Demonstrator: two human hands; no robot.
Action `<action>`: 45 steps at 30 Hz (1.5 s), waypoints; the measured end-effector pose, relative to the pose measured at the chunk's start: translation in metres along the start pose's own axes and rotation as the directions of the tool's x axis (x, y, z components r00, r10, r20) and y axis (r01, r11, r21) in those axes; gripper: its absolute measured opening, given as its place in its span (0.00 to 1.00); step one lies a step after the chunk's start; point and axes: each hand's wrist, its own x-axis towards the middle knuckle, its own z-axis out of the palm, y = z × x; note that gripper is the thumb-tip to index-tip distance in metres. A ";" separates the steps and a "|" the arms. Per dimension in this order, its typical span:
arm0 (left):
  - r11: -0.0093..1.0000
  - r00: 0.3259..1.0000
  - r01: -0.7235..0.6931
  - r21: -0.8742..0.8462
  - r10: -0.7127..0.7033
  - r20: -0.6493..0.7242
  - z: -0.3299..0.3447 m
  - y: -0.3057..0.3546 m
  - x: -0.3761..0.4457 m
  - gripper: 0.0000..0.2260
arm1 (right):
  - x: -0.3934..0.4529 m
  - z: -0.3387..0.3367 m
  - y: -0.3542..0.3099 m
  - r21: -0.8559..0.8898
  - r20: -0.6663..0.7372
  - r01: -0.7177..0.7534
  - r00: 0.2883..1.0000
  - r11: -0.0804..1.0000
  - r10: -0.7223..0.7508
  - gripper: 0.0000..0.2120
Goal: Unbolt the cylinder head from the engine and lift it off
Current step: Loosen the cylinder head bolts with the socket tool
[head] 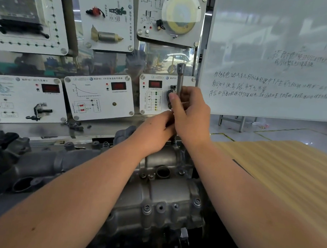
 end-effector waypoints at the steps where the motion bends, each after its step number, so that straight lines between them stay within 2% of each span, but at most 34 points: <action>1: 1.000 1.000 0.010 0.000 -0.010 -0.003 0.000 0.001 0.000 0.07 | 0.000 0.000 0.000 -0.002 -0.013 0.004 1.000 1.000 -0.004 0.06; 3: 1.000 1.000 0.010 -0.010 -0.010 -0.001 0.000 0.002 -0.002 0.08 | 0.000 0.000 0.000 -0.016 -0.014 0.019 1.000 1.000 -0.020 0.04; 7: 1.000 0.999 0.021 -0.009 -0.021 0.036 -0.002 0.005 -0.005 0.09 | -0.003 0.002 -0.003 -0.052 0.042 0.033 0.999 0.998 -0.031 0.11; 11: 1.000 1.000 0.018 0.020 -0.018 0.006 -0.001 0.003 -0.002 0.06 | -0.002 0.002 -0.002 0.015 0.045 0.010 0.999 1.000 -0.010 0.15; 14: 1.000 1.000 0.000 0.018 0.000 -0.022 0.000 0.005 -0.002 0.09 | -0.001 0.002 0.001 -0.031 0.028 0.025 0.999 0.999 -0.024 0.06; 16: 1.000 1.000 0.003 0.004 -0.003 -0.022 0.000 0.003 -0.002 0.07 | -0.001 0.003 0.001 -0.063 0.017 0.067 0.998 0.996 -0.066 0.02; 19: 1.000 1.000 -0.005 -0.013 0.005 0.012 0.000 0.002 -0.003 0.05 | 0.000 0.002 0.000 -0.103 0.013 0.068 0.998 0.992 -0.067 0.10; 23: 0.999 0.999 -0.032 -0.025 0.033 0.023 -0.001 0.001 -0.002 0.07 | -0.002 0.001 -0.003 -0.078 0.038 0.036 0.999 0.996 -0.033 0.11; 26: 1.000 1.000 -0.021 -0.022 0.021 0.008 -0.001 0.001 -0.002 0.10 | -0.003 0.001 -0.003 -0.033 0.038 0.013 0.999 0.999 -0.012 0.17; 31: 1.000 1.000 -0.009 -0.016 0.009 -0.021 0.002 -0.001 -0.001 0.08 | -0.003 0.000 -0.004 -0.069 -0.004 0.057 0.998 0.996 -0.058 0.10; 39: 1.000 1.000 -0.030 -0.011 0.030 0.002 0.000 0.002 -0.002 0.07 | -0.005 0.000 -0.007 -0.045 0.005 0.012 1.000 0.999 -0.012 0.17; 45: 1.000 1.000 0.005 -0.006 -0.005 -0.015 0.002 -0.001 -0.001 0.07 | -0.004 0.000 -0.008 -0.089 -0.003 0.043 0.999 0.995 -0.044 0.11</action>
